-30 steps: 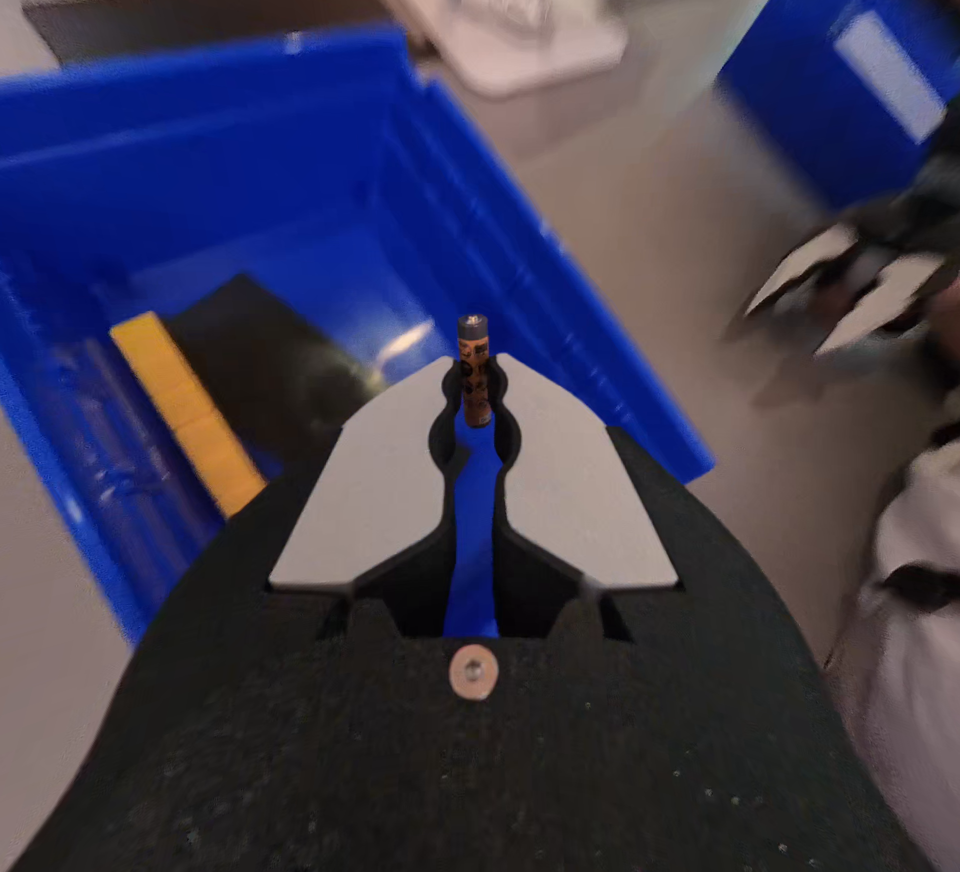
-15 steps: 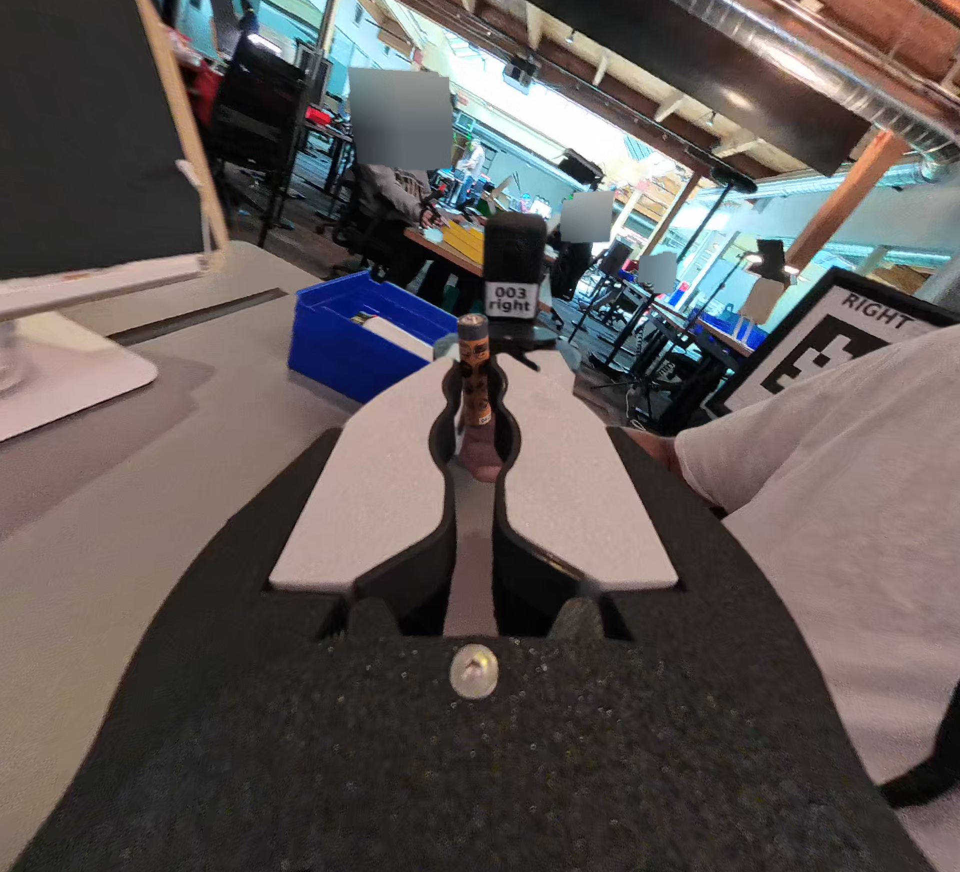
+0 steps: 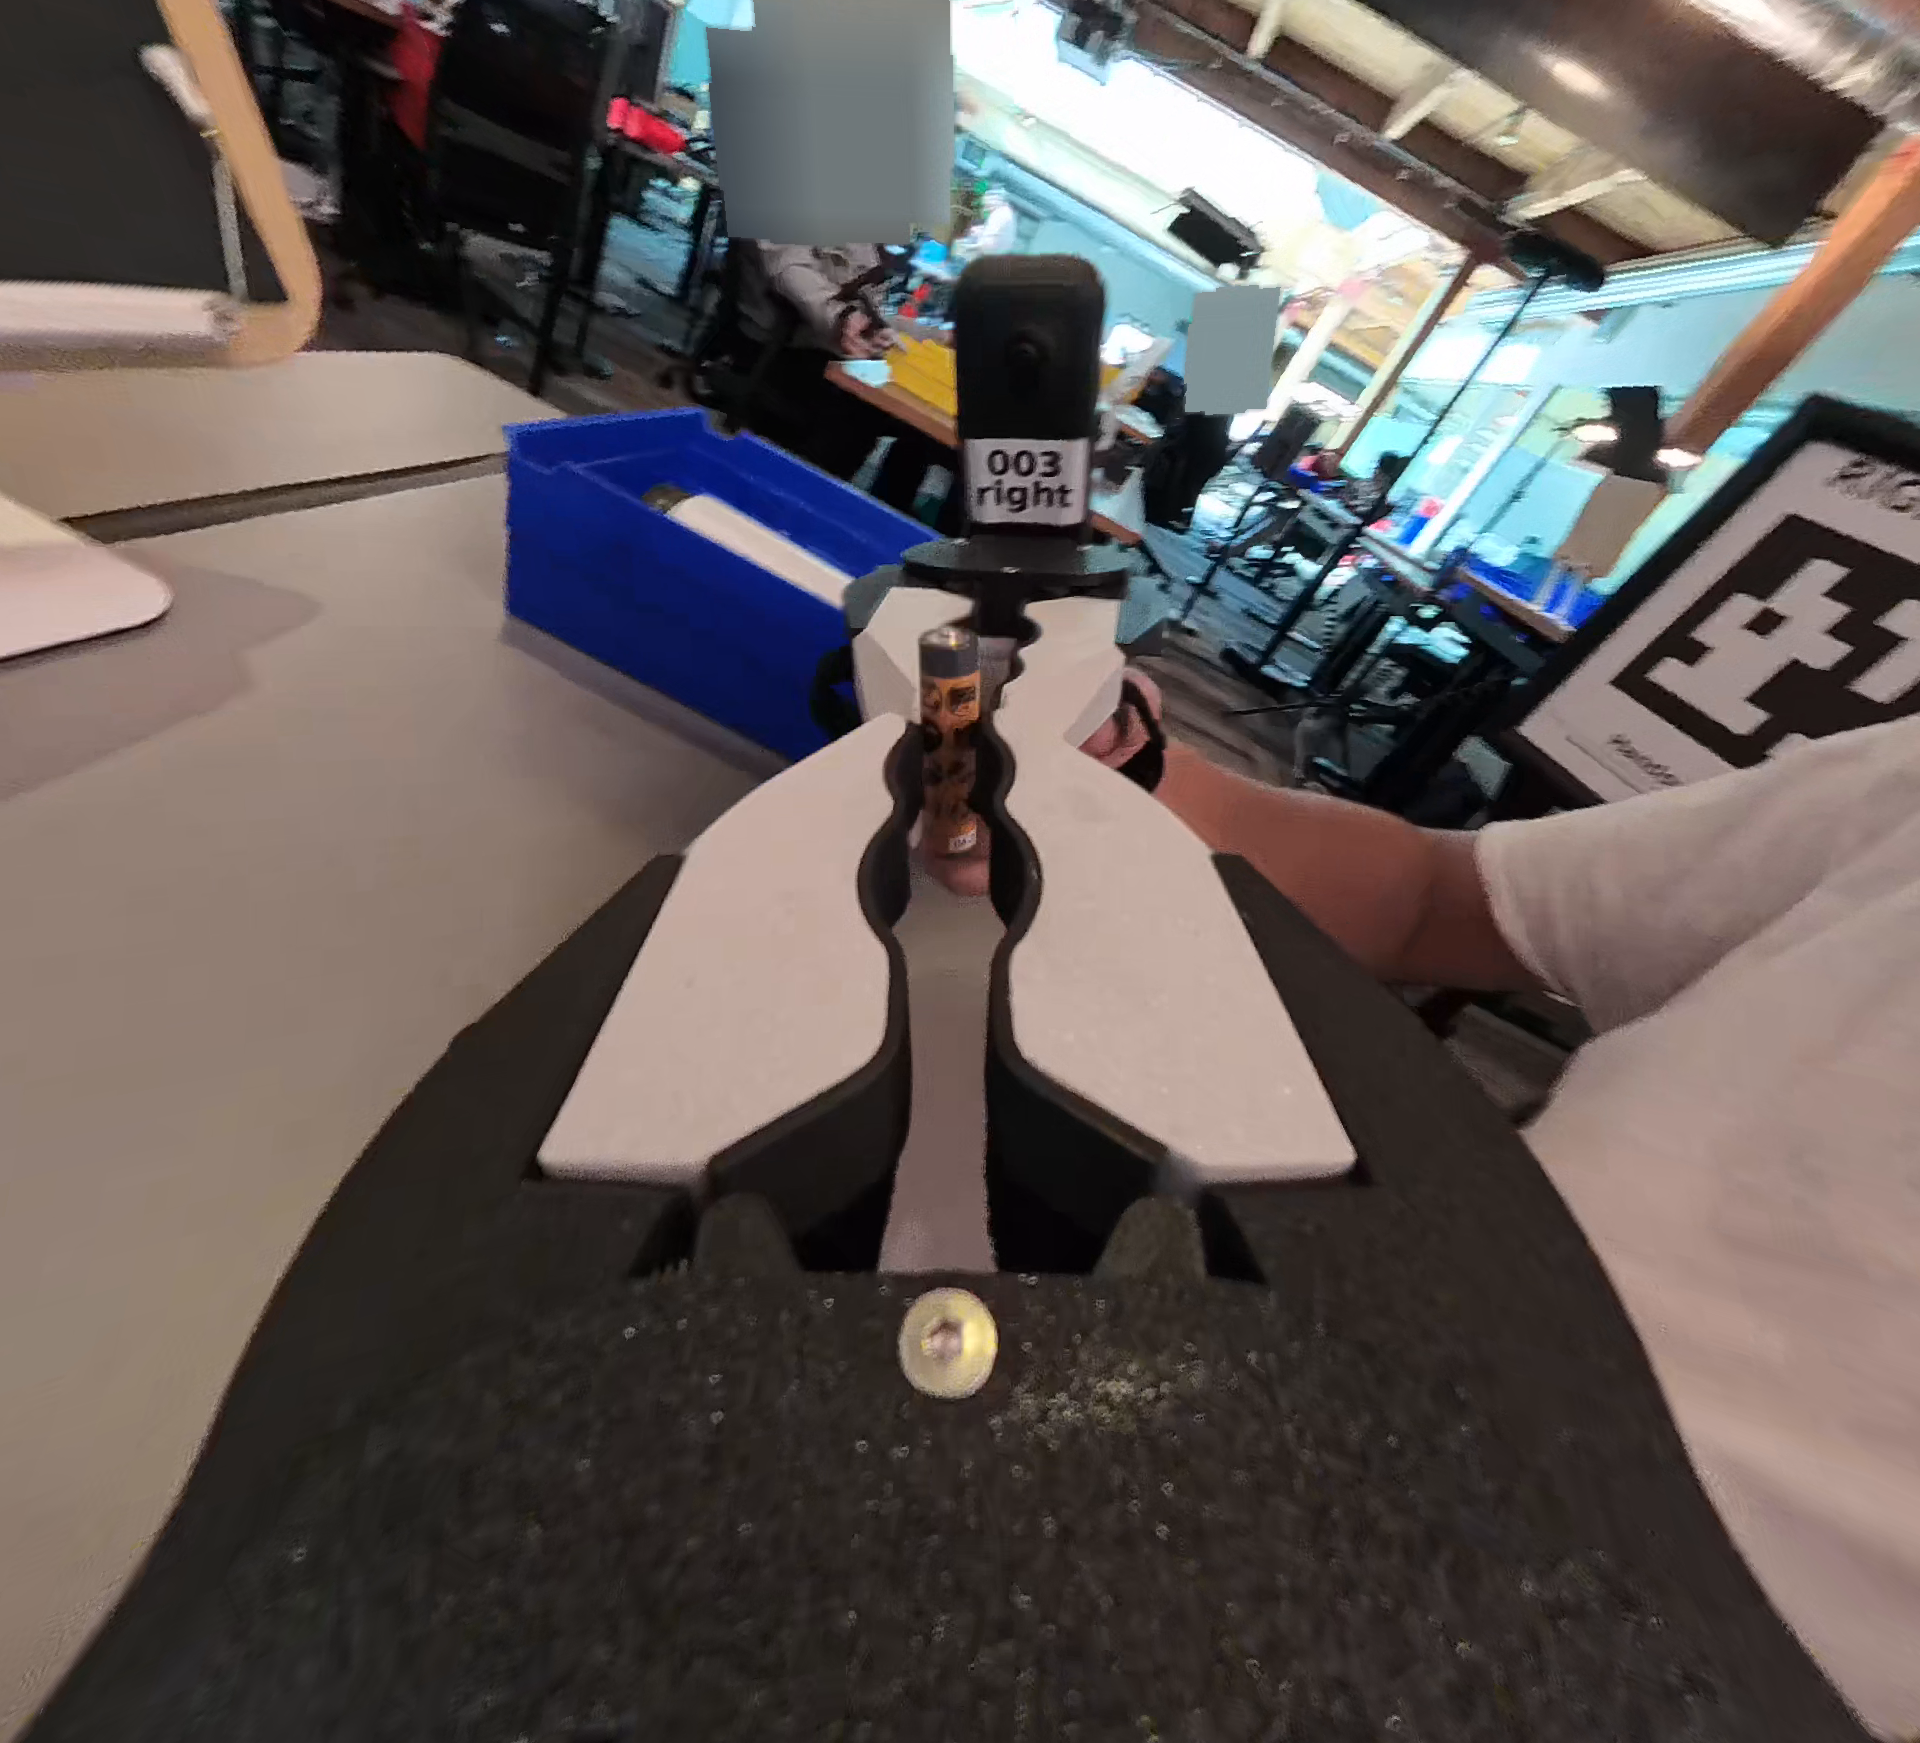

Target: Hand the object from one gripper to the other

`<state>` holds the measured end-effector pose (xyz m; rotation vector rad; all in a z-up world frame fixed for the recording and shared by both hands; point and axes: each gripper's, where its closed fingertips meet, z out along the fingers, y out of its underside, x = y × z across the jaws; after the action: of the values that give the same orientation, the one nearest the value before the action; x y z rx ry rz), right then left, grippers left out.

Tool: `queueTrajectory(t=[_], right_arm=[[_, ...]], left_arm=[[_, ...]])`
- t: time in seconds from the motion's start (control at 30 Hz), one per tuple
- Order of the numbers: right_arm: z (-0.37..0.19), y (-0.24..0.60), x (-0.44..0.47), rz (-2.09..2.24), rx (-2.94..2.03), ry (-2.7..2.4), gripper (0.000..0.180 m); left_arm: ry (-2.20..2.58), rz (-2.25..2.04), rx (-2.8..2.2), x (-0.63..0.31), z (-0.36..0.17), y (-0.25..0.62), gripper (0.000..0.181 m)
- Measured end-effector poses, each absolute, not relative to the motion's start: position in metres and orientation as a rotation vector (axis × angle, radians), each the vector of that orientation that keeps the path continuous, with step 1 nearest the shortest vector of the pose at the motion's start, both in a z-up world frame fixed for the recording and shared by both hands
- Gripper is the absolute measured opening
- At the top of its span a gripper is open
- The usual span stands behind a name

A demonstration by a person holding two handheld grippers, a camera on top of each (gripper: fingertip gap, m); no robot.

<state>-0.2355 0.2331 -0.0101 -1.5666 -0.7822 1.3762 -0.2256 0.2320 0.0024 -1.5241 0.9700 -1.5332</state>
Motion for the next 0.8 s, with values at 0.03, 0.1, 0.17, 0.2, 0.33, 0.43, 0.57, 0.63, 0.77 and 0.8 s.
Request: queueTrajectory(t=[0.03, 0.1, 0.17, 0.2, 0.33, 0.43, 0.57, 0.63, 0.77, 0.8], right_arm=[[-0.019, 0.238, -0.233, 1.319, -1.600, -0.771, 0.010], [-0.039, 0.248, -0.226, 1.128, -1.667, -0.771, 0.010], [-0.060, 0.261, -0.212, 0.796, -1.709, -0.814, 0.010], [-0.070, 0.269, -0.203, 0.570, -1.707, -0.853, 0.010], [-0.085, 0.270, -0.196, -0.162, -1.483, -1.099, 0.010], [-0.084, 0.258, -0.216, -0.486, -1.256, -1.233, 0.010], [-0.086, 0.246, -0.240, -0.544, -1.187, -1.294, 0.010], [-0.087, 0.244, -0.246, -0.562, -1.170, -1.317, 0.010], [-0.094, 0.240, -0.254, -0.583, -1.127, -1.361, 0.010], [-0.095, 0.239, -0.255, -0.575, -1.130, -1.365, 0.010]], left_arm=[[0.955, -1.487, -1.551, -0.228, -0.005, 0.233, 0.010], [0.941, -1.379, -1.610, -0.234, -0.023, 0.234, 0.031], [0.942, -1.246, -1.671, -0.243, -0.044, 0.232, 0.039], [0.932, -1.185, -1.699, -0.249, -0.054, 0.232, 0.042], [0.850, -1.071, -1.776, -0.266, -0.080, 0.234, 0.040], [0.804, -1.109, -1.799, -0.264, -0.083, 0.236, 0.038], [0.932, -0.989, -1.781, -0.260, -0.091, 0.232, 0.031], [0.947, -0.947, -1.762, -0.259, -0.090, 0.232, 0.026], [0.953, -0.945, -1.746, -0.256, -0.087, 0.232, 0.026], [0.969, -0.936, -1.752, -0.256, -0.089, 0.231, 0.025]])
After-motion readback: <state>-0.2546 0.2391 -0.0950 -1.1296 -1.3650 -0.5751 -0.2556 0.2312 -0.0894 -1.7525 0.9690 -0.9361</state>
